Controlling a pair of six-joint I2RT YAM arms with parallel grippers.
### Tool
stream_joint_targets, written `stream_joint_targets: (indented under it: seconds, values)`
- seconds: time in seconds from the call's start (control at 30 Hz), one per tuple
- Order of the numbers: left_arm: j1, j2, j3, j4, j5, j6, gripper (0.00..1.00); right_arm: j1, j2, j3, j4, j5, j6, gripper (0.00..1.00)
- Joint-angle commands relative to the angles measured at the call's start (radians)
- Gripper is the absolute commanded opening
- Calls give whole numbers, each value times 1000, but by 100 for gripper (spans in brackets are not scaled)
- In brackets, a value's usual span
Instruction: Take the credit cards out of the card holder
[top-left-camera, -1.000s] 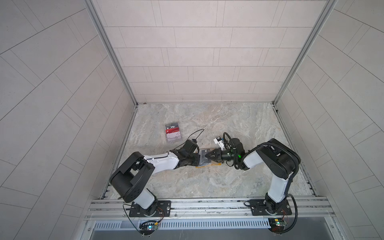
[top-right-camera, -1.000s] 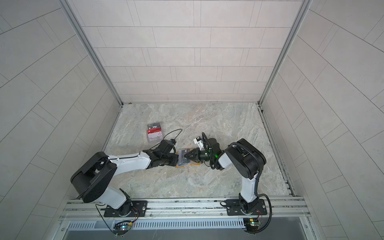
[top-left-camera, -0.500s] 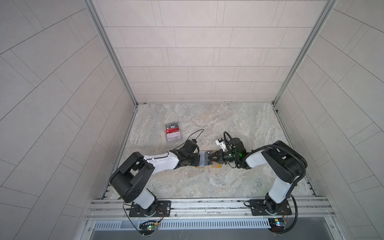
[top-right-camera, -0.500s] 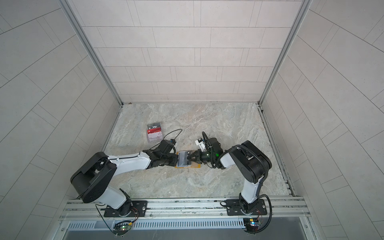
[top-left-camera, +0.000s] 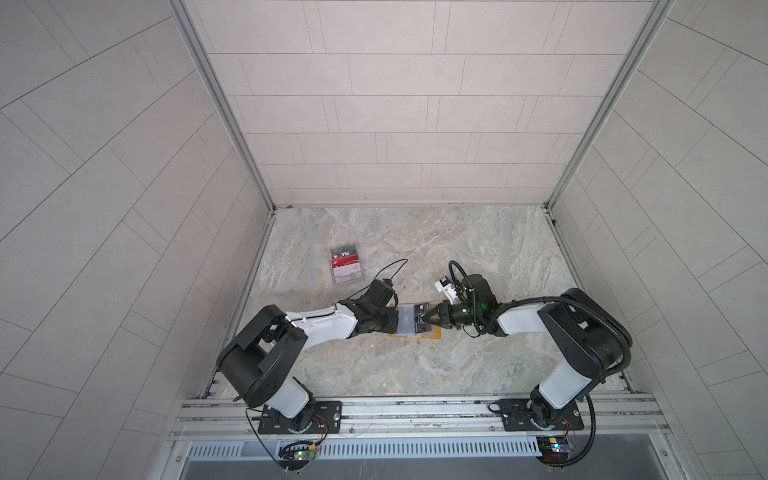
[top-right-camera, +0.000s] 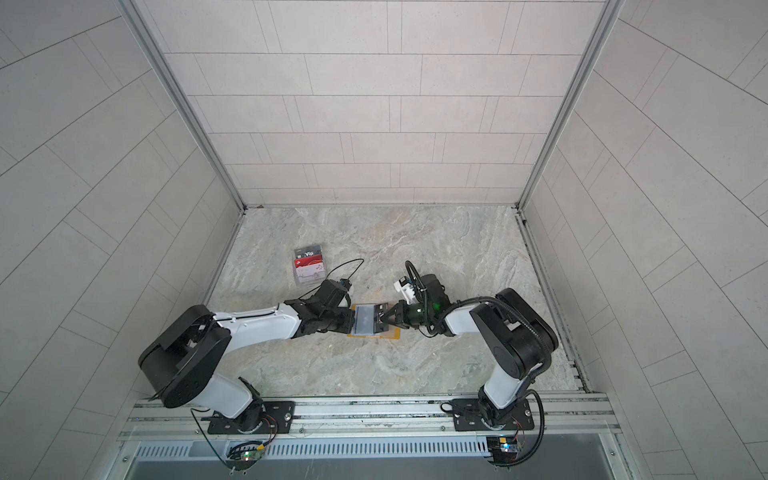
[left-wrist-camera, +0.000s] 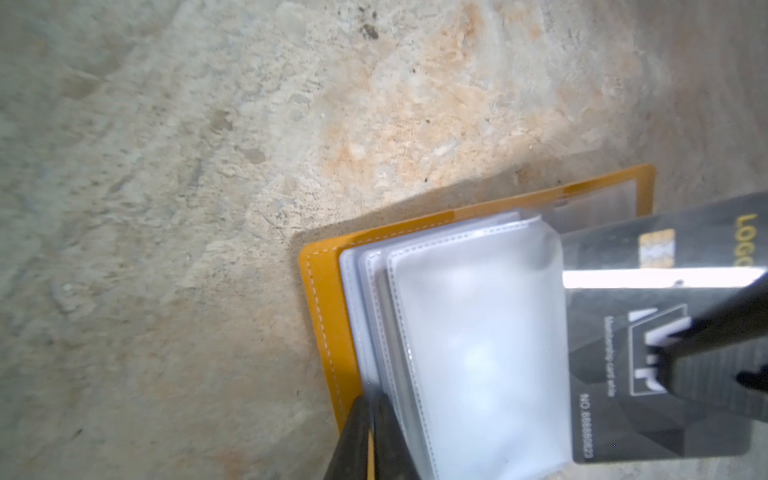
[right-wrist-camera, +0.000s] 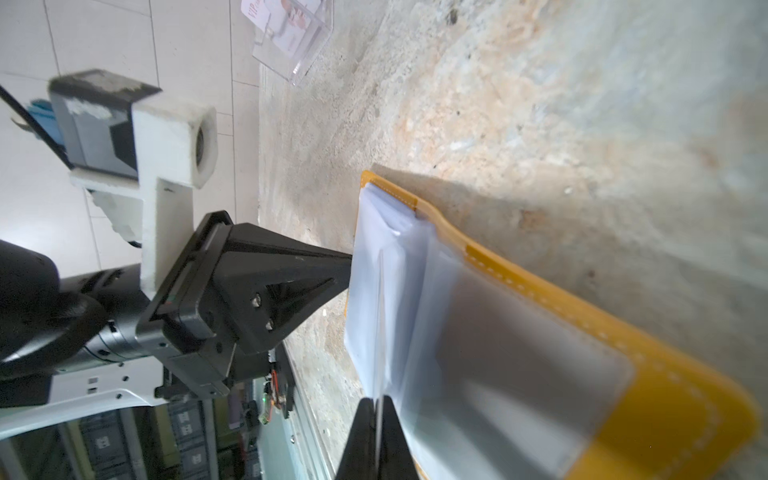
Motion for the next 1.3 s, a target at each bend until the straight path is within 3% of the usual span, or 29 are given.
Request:
stream_joint_targets:
  seconds: [0.0,0.1,0.3,0.4,0.53,0.67,0.9,1.1,1.27]
  values:
    - [-3,-31,-17,-48,-17,12,15,0,-76,51,-250,65,-166,2]
    - [-4,-65,-19,-49,-14,16,24,-2,-121,103,-421,119,-263,2]
    - [-4,-179,-14,-87,-31,40,53,-1,-176,166,-603,159,-390,2]
    - [-4,-239,8,-149,-30,72,69,1,-207,194,-655,149,-445,2]
    - [-2,-306,55,-228,42,128,77,23,-258,200,-611,64,-470,2]
    - [15,-388,77,-266,151,180,80,82,-302,223,-600,8,-526,0]
    - [106,-514,89,-302,397,249,76,156,-329,233,-557,-129,-586,0]
    - [147,-567,116,-369,601,336,66,218,-329,277,-615,-186,-673,0]
    - [147,-573,127,-381,713,354,60,236,-318,295,-588,-199,-668,0]
